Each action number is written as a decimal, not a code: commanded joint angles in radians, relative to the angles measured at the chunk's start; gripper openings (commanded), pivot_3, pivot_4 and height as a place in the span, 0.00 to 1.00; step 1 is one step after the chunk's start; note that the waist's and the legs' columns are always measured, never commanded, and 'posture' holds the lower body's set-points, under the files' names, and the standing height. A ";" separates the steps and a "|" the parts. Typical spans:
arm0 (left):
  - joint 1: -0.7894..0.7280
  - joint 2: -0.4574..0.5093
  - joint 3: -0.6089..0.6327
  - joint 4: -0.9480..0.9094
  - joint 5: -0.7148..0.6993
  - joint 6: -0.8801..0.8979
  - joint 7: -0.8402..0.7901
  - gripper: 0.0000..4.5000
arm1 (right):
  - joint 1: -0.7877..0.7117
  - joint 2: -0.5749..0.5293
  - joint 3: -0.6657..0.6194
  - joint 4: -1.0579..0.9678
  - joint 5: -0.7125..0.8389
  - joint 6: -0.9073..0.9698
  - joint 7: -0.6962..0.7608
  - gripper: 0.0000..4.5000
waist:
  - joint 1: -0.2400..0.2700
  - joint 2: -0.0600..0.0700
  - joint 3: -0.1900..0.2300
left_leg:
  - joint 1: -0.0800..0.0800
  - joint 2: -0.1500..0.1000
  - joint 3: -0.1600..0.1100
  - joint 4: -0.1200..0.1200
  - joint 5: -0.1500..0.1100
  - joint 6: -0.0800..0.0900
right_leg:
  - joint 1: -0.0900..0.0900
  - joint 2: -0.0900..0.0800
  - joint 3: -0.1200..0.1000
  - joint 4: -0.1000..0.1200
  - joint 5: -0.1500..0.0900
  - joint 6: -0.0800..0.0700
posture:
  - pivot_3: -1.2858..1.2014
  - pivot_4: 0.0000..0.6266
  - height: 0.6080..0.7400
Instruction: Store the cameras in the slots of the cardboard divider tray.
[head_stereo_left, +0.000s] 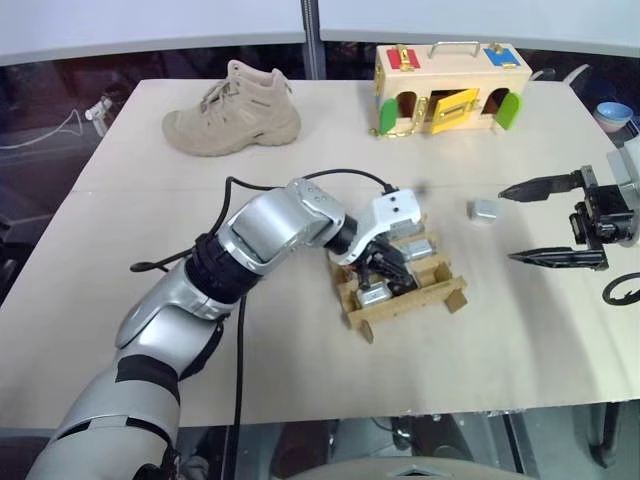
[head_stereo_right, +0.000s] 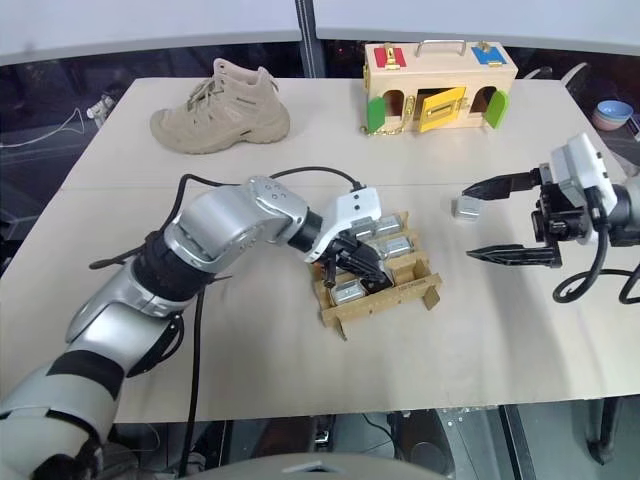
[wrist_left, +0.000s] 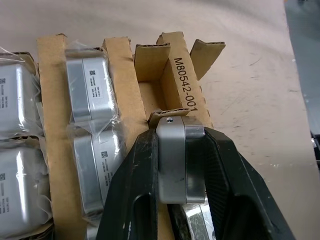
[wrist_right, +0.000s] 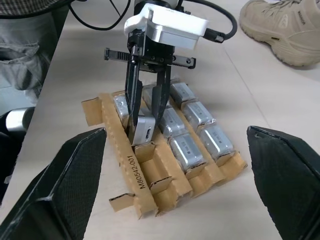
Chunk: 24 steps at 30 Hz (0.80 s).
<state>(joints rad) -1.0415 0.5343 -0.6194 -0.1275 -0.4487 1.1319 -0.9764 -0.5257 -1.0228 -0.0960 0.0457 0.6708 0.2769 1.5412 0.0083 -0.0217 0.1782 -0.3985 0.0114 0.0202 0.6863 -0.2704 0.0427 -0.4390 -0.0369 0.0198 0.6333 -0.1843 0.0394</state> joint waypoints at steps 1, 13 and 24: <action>-0.021 -0.005 0.018 -0.017 0.041 0.031 0.041 0.46 | -0.006 -0.027 -0.047 -0.029 0.007 -0.016 0.063 1.00 | -0.001 0.000 0.000 | 0.000 0.000 0.000 0.000 0.000 0.000 | 0.000 0.000 0.000 0.000 0.000 0.000 | 0.52 0.24 1.00; 0.004 -0.058 0.355 -0.131 -0.115 0.127 0.085 0.99 | -0.010 0.024 0.007 -0.079 -0.125 0.032 -0.199 1.00 | -0.004 0.000 0.000 | 0.000 0.000 0.000 0.001 0.000 0.000 | -0.001 0.000 0.001 0.003 0.000 0.000 | 0.52 0.24 1.00; 0.515 0.107 0.699 -0.223 -0.132 -0.452 -0.079 0.99 | -0.135 0.253 0.158 -0.027 -0.521 0.449 -0.836 1.00 | -0.023 0.001 -0.001 | 0.000 0.000 0.005 0.000 0.001 -0.002 | -0.007 -0.001 0.006 0.008 0.000 0.000 | 0.52 0.24 1.00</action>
<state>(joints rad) -0.5465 0.6227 0.0058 -0.3082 -0.5424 0.7533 -1.0108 -0.6158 -0.8093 0.0873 0.0255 0.1722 0.5988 0.8271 -0.0143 -0.0204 0.1774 -0.3991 0.0112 0.0254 0.6868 -0.2692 0.0405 -0.4458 -0.0378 0.0258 0.6418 -0.1845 0.0390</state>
